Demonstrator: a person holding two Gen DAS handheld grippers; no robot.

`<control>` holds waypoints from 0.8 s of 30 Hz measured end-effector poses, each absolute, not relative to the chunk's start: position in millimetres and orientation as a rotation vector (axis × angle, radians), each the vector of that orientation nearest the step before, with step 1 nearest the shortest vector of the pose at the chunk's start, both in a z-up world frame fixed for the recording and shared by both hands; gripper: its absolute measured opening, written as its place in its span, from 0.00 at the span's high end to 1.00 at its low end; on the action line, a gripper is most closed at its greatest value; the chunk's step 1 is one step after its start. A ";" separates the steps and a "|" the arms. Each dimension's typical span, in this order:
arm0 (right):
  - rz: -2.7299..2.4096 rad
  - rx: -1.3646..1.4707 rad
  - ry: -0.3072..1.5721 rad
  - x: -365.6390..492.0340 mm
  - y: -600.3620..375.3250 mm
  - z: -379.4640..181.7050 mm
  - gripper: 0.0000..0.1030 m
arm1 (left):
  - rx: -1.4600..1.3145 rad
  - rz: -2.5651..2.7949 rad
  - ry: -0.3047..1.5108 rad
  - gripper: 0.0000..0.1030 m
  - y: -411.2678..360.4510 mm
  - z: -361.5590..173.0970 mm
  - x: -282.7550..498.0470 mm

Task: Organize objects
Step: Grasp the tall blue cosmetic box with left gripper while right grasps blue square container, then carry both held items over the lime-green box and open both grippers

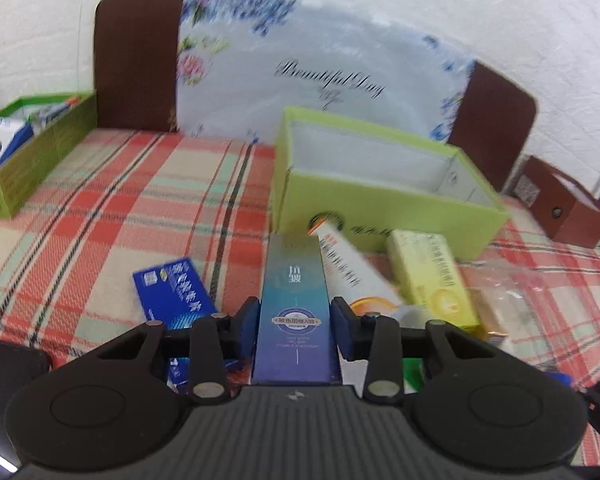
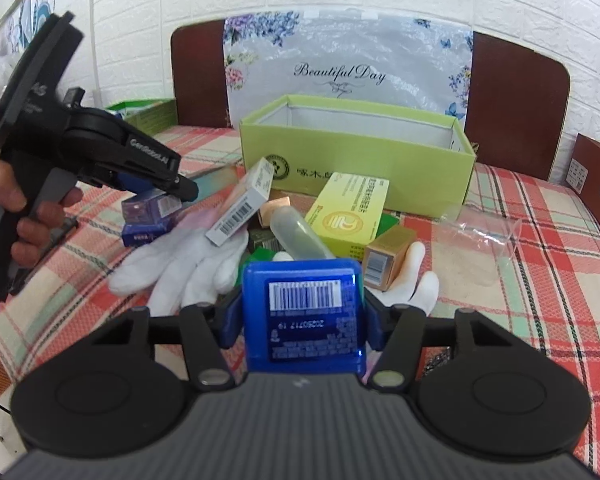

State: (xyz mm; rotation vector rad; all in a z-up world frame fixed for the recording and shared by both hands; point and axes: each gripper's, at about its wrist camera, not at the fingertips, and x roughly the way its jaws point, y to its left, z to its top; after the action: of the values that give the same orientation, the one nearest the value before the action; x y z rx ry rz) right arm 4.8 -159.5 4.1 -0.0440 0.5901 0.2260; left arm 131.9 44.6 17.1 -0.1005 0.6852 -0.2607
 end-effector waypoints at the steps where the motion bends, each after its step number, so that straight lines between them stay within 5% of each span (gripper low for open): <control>1: 0.232 -0.030 0.580 2.8 -161.6 8.4 0.45 | -0.098 -0.282 0.662 0.60 42.4 25.9 127.0; 14: 0.266 0.065 0.436 44.7 -203.3 63.7 0.45 | -0.116 -0.407 0.456 0.60 -2.8 111.9 147.0; 24: 0.136 0.050 0.415 172.7 -217.5 72.0 0.45 | -0.089 -0.346 0.514 0.60 -38.5 89.6 243.2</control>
State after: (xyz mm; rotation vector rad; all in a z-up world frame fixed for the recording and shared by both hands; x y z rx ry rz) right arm 172.7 -217.5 72.0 0.0502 0.4149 0.1358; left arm 243.2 -38.5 89.6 -0.0894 0.5137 -0.3464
